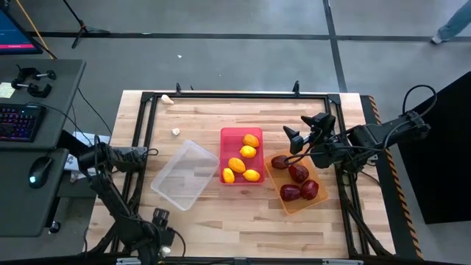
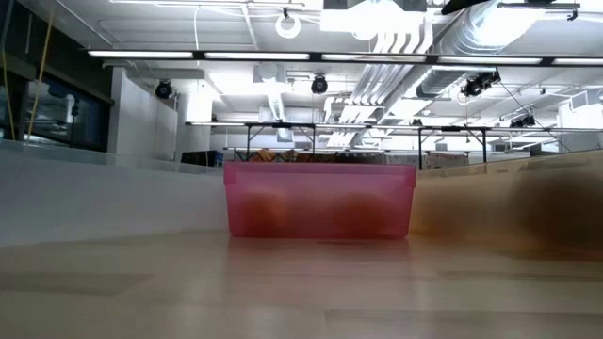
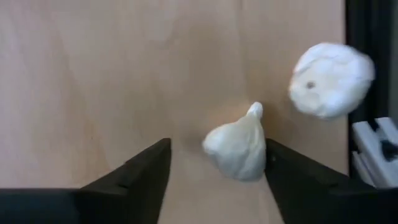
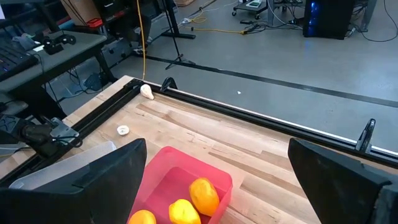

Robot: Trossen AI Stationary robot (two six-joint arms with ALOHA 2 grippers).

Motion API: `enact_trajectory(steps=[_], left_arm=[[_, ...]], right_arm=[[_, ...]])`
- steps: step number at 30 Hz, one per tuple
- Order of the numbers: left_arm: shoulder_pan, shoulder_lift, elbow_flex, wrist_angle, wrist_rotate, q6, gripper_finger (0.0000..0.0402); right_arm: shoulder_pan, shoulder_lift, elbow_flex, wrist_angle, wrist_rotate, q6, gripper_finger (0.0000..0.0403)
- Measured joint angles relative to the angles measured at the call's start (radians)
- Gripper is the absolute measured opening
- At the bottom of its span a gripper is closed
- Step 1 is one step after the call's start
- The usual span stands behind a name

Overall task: Sort produce into baskets
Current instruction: Put the white garlic into the transparent bin

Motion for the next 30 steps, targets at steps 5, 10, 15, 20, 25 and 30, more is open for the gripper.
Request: enact_trajectory(steps=[5,10,15,20,25,30], left_arm=[[0.001,0.000,-0.019,0.012,0.001,-0.002,0.0148],[0.018,0.000,-0.021,0.028,-0.029,-0.002,0.0085],[0.040,-0.041,-0.023,-0.054,0.010,0.000,0.0067],[0.025,-0.260,-0.023,-0.200,-0.020,-0.002,0.0076],[0.121,-0.520,-0.021,-0.279,-0.318,-0.003,0.0081],[0.390,-0.615,-0.037,-0.354,-0.487,0.009,0.0084]], right_arm=[[0.000,0.000,0.000,0.000,0.000,0.000,0.0381],[0.000,0.000,0.000,0.000,0.000,0.003,0.0381],[0.000,0.000,0.000,0.000,0.000,0.003,0.0381],[0.000,0.000,0.000,0.000,0.002,0.000,0.0381],[0.000,0.000,0.000,0.000,0.003,0.000,0.0381],[0.000,0.000,0.000,0.000,0.003,0.006,0.0381]])
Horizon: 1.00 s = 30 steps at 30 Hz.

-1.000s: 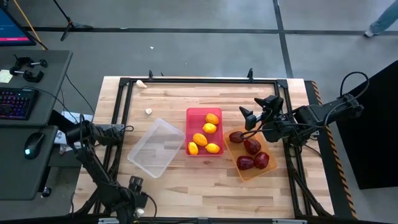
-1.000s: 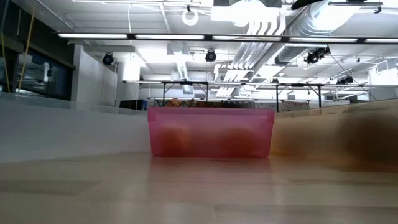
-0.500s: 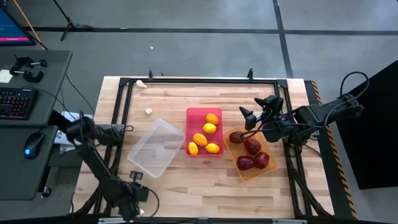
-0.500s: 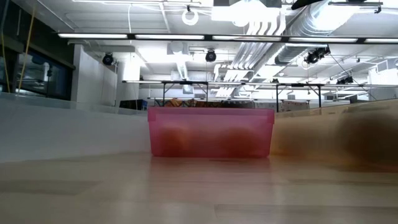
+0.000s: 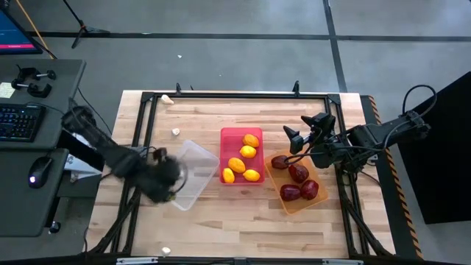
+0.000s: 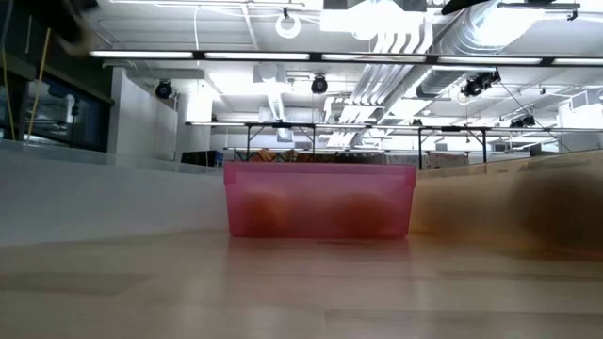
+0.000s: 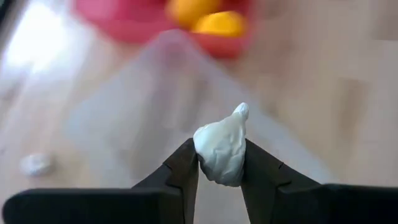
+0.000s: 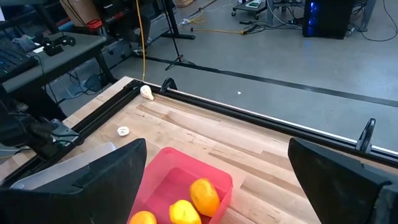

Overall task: Sort produce into baskets
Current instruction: Put the white garlic into the transparent bin

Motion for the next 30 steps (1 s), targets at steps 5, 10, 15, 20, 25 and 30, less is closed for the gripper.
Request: enact_trajectory(steps=[5,10,15,20,25,30], left_arm=[[0.233,0.000,-0.061,0.058,0.139,0.098,0.0117],[0.347,0.005,-0.059,0.079,0.248,0.196,0.0178],[0.384,0.006,-0.010,0.081,0.306,0.270,0.0237],[0.308,0.005,0.021,0.111,0.496,0.169,0.0267],[0.021,0.050,0.014,0.128,0.480,0.014,0.0267],[-0.260,0.202,0.014,0.341,0.416,-0.042,0.0267]], right_arm=[[0.000,0.000,0.000,0.000,0.000,0.003,0.0381],[0.000,0.000,0.000,0.000,-0.003,0.004,0.0381],[0.000,0.000,0.000,0.000,-0.003,0.003,0.0381],[0.000,0.000,0.000,-0.008,-0.003,-0.004,0.0381],[0.000,0.000,0.000,-0.060,-0.017,0.004,0.0381],[0.000,0.000,0.000,-0.131,-0.057,0.039,0.0381]])
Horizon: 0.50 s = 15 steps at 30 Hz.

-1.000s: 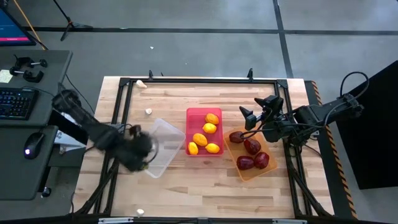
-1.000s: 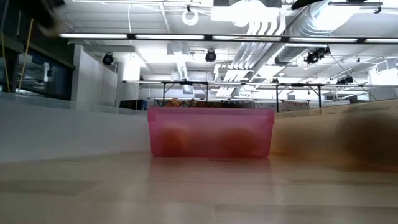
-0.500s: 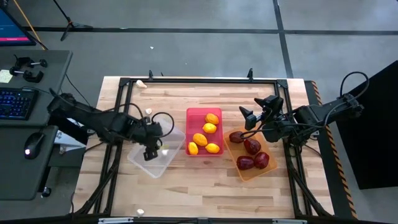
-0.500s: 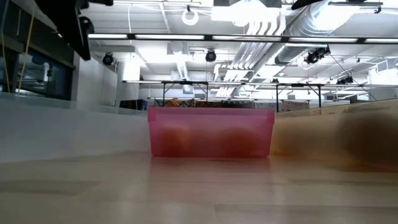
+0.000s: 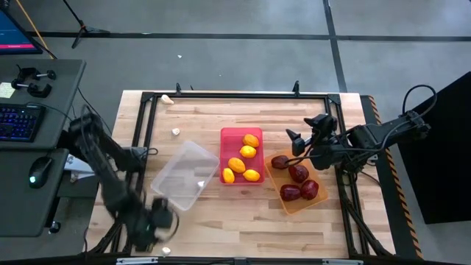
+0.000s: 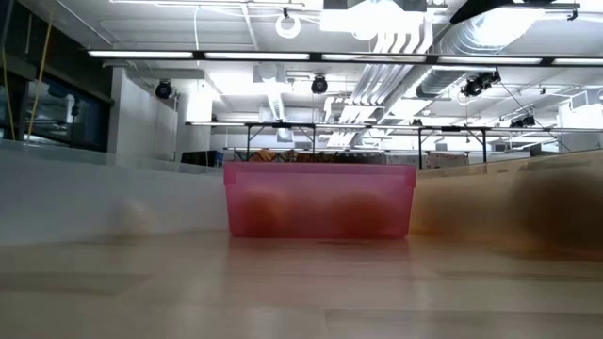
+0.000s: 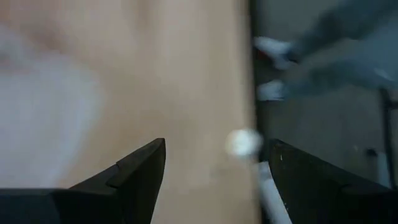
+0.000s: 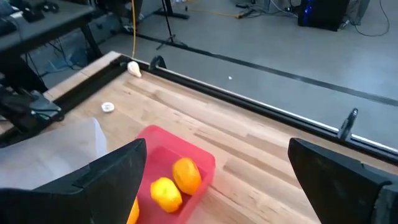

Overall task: Sort produce into baskets
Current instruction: Put the white garlic into the transparent bin

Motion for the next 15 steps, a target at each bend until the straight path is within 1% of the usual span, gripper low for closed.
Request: enact_trajectory(steps=[2,4,8,12,15], left_arm=[[-0.052,0.072,0.000,0.147,-0.010,0.026,0.0266],[-0.080,0.141,0.010,0.239,-0.017,0.038,0.0266],[-0.101,0.264,0.052,0.233,-0.015,0.030,0.0266],[-0.100,0.331,0.079,0.241,-0.009,0.022,0.0266],[-0.101,0.365,0.083,0.239,0.017,-0.022,0.0266]], right_arm=[[0.000,0.000,0.000,-0.018,-0.001,0.016,0.0381],[0.000,0.000,0.000,-0.036,-0.001,0.030,0.0381],[0.000,0.000,0.000,-0.057,-0.001,0.033,0.0381],[0.000,0.000,0.000,-0.064,0.000,0.033,0.0381],[0.000,0.000,0.000,-0.072,0.000,0.033,0.0381]])
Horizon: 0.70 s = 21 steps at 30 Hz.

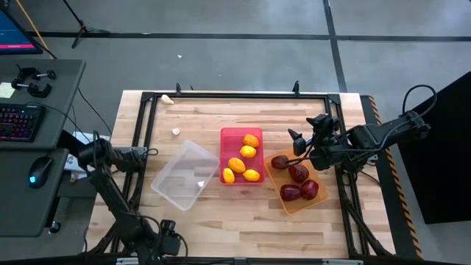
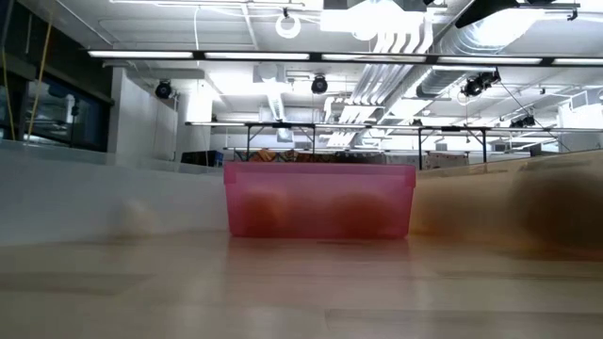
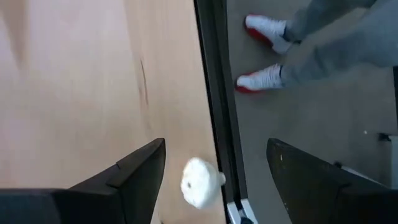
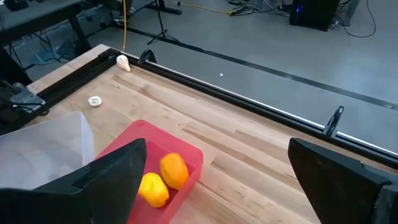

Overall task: Sort produce into baskets
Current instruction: Put the white garlic into the transparent bin

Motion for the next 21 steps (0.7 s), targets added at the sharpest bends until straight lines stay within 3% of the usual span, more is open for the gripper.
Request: enact_trajectory(steps=[15,18,21], left_arm=[[-0.046,0.120,0.001,-0.040,0.045,-0.098,0.0262],[-0.042,0.129,0.003,-0.044,0.039,-0.106,0.0234],[-0.036,0.130,0.003,-0.059,0.030,-0.115,0.0171]], right_arm=[[0.000,0.000,0.000,0.000,-0.001,0.000,0.0381],[0.000,0.000,0.000,0.000,-0.001,0.001,0.0381],[0.000,0.000,0.000,0.000,-0.001,0.001,0.0381]])
